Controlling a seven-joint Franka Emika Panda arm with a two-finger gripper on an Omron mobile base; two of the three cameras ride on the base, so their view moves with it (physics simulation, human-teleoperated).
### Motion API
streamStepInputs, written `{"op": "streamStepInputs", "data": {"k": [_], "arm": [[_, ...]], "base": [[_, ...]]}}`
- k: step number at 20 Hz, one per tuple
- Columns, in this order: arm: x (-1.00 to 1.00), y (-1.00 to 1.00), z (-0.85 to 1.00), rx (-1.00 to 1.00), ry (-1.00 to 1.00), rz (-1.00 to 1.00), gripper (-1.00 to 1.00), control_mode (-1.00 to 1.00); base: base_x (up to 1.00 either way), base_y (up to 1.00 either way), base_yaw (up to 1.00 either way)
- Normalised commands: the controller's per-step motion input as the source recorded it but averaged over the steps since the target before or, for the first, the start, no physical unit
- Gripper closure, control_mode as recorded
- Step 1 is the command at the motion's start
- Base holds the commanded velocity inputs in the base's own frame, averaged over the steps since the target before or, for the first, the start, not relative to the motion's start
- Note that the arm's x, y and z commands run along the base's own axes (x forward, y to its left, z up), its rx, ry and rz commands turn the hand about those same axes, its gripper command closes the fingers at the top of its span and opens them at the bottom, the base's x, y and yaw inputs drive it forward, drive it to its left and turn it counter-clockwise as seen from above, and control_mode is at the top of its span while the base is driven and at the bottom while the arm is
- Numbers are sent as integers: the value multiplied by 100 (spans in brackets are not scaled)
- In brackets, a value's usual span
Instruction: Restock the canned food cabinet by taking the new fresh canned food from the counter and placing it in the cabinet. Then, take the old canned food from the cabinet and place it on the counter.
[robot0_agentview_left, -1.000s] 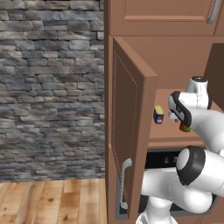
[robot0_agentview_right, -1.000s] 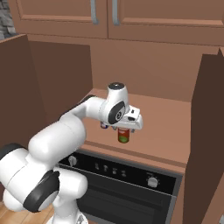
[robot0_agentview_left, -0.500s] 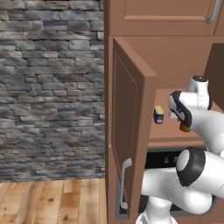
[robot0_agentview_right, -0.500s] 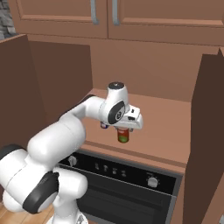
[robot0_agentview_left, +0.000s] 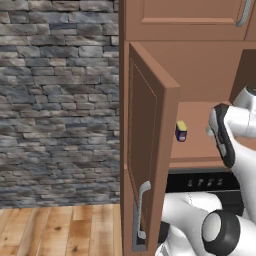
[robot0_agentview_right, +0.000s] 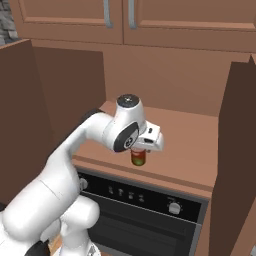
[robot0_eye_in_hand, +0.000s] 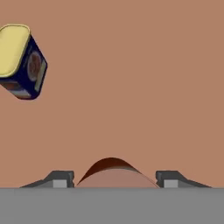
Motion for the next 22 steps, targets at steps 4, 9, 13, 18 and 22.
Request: {"op": "streamStepInputs", "data": {"k": [4, 9, 13, 18, 22], "arm": [[-95, 17, 45, 0, -9, 0, 100, -100], [-71, 29, 37, 0, -1, 0, 100, -100], [-55, 52, 34, 0, 0, 0, 100, -100], [-21, 61, 12, 0, 0, 0, 100, -100], [3, 43, 3, -3, 1, -3, 100, -100]], "base": [[0, 0, 0], [0, 0, 0], [0, 0, 0], [0, 0, 0], [0, 0, 0]]}}
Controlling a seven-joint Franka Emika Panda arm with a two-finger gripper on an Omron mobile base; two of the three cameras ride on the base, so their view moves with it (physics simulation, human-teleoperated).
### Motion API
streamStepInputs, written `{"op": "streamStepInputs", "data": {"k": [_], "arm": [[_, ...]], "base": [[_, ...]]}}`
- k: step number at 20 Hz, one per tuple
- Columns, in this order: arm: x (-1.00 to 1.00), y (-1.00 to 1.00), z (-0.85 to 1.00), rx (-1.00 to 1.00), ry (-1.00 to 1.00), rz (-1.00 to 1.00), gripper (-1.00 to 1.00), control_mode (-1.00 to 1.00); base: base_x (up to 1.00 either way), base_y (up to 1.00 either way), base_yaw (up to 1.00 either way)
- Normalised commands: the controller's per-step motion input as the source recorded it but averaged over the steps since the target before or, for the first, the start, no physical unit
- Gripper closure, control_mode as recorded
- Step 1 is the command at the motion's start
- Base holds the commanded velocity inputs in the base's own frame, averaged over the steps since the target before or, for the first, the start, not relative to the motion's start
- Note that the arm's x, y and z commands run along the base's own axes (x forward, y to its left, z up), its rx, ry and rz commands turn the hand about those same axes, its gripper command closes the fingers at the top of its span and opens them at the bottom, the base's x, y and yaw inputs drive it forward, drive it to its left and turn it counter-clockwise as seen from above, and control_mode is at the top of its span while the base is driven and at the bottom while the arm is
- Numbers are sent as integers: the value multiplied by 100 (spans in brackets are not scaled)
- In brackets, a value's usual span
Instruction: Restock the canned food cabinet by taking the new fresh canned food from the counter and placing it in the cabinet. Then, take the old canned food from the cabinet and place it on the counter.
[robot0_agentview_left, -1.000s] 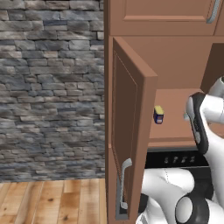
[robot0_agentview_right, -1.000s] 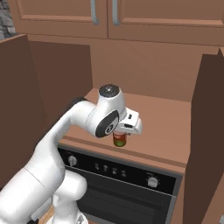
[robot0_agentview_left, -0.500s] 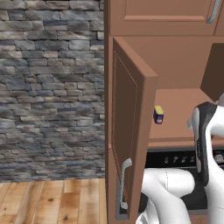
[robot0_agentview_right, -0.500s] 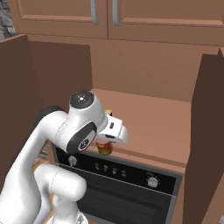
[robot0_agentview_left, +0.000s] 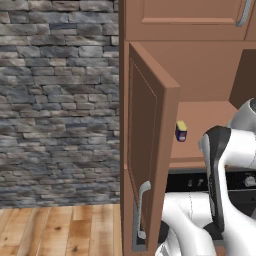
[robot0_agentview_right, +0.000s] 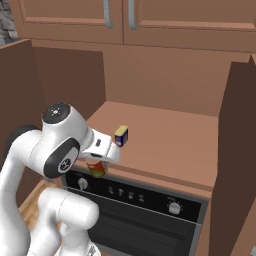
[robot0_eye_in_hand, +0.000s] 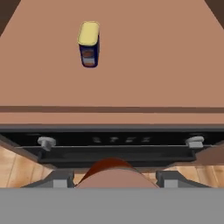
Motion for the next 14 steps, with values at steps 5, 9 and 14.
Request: {"op": "streamStepInputs", "data": {"k": [5, 9, 14], "arm": [[-3, 1, 0, 0, 0, -1, 100, -100], [0, 0, 0, 0, 0, 0, 100, 100], [0, 0, 0, 0, 0, 0, 100, 100]], "base": [[0, 0, 0], [-32, -1, 0], [-56, -13, 0]]}}
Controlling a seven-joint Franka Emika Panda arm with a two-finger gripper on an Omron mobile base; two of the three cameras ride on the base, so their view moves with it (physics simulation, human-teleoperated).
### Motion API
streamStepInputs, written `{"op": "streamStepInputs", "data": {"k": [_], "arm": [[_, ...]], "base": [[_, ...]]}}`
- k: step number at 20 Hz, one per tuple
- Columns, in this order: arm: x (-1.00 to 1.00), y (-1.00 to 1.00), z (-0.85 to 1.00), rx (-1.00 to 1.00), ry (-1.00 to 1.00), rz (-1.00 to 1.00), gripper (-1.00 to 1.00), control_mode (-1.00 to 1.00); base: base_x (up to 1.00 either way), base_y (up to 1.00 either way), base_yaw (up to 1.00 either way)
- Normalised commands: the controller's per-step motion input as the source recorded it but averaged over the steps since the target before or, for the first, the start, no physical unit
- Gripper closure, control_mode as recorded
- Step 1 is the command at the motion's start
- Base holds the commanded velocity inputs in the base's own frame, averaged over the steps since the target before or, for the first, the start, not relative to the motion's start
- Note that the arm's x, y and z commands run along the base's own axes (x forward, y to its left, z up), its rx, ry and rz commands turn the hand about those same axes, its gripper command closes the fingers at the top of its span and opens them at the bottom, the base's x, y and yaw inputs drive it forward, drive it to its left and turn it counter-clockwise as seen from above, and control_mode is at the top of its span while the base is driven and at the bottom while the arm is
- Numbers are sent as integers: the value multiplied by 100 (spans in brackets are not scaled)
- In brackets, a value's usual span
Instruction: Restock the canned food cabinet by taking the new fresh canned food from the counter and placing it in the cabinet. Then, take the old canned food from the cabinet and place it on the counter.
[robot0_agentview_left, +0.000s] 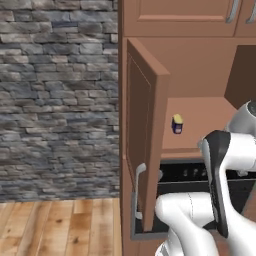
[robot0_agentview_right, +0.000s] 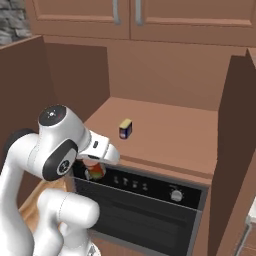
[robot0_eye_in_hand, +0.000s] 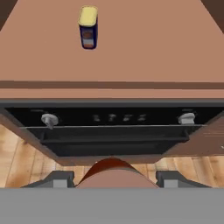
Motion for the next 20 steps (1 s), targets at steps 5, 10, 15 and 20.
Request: {"op": "streamStepInputs", "data": {"k": [5, 10, 15, 20], "arm": [[0, 0, 0, 0, 0, 0, 100, 100], [0, 0, 0, 0, 0, 0, 100, 100], [0, 0, 0, 0, 0, 0, 100, 100], [0, 0, 0, 0, 0, 0, 100, 100]], "base": [[-65, -26, 0], [-59, -35, 0], [-51, -56, -4], [-29, -71, -9]]}}
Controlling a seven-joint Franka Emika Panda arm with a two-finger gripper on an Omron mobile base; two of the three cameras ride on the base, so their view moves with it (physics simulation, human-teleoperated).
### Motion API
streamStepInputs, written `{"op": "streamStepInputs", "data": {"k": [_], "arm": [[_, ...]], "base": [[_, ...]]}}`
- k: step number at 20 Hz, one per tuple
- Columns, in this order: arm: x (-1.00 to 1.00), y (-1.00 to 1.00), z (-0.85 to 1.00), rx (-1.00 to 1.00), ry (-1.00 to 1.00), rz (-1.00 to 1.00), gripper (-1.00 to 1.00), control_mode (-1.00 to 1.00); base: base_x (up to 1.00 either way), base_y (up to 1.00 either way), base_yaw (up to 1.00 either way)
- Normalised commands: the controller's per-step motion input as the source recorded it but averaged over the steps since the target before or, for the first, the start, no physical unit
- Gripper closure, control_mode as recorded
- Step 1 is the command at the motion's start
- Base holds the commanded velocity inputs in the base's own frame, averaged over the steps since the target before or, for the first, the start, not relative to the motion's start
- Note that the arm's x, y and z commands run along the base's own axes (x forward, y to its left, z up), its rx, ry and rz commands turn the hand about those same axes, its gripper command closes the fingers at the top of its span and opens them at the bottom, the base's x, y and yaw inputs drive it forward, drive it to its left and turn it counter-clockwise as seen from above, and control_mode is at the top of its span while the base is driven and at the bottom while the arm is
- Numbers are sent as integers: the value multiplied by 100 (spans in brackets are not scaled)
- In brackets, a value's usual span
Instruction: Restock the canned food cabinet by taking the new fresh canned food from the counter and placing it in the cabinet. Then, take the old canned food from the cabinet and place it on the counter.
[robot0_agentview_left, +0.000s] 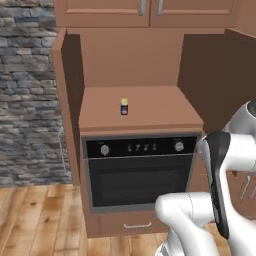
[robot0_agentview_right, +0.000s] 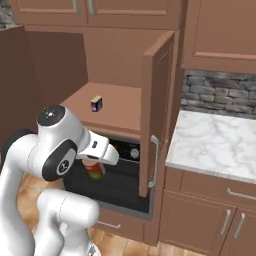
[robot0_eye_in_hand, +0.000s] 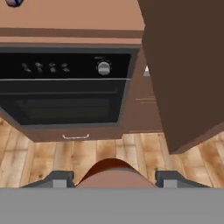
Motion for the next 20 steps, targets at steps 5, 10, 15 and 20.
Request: {"op": "streamStepInputs", "data": {"k": [5, 10, 15, 20], "arm": [[0, 0, 0, 0, 0, 0, 100, 100], [0, 0, 0, 0, 0, 0, 100, 100], [0, 0, 0, 0, 0, 0, 100, 100], [0, 0, 0, 0, 0, 0, 100, 100]], "base": [[-13, -83, -11], [-11, -99, -9], [45, -66, -4], [93, -2, 0]]}}
